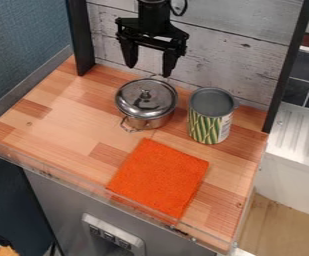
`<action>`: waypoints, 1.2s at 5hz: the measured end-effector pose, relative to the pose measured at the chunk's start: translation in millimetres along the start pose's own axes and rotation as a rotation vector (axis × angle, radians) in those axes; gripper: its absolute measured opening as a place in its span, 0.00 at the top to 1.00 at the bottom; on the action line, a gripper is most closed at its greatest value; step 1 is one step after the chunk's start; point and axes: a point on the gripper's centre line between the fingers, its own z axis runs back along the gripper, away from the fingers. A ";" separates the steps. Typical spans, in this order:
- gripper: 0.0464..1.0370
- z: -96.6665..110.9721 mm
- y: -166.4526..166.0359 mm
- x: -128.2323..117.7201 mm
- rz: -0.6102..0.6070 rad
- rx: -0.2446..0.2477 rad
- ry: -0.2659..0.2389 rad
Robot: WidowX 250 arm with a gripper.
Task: Move the orange napkin to the lower left edge of the table
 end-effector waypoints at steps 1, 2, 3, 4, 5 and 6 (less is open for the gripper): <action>0.04 -14.4 -1.3 -7.0 -0.004 -0.001 0.035; 0.04 -13.9 -7.1 -45.4 -0.041 -0.011 0.050; 0.04 -1.4 -17.7 -70.6 -0.082 -0.029 0.016; 0.04 -4.7 -31.8 -95.5 -0.117 -0.058 0.043; 0.04 -13.8 -46.8 -109.1 -0.120 -0.082 0.058; 0.04 -27.3 -59.5 -121.2 -0.128 -0.084 0.067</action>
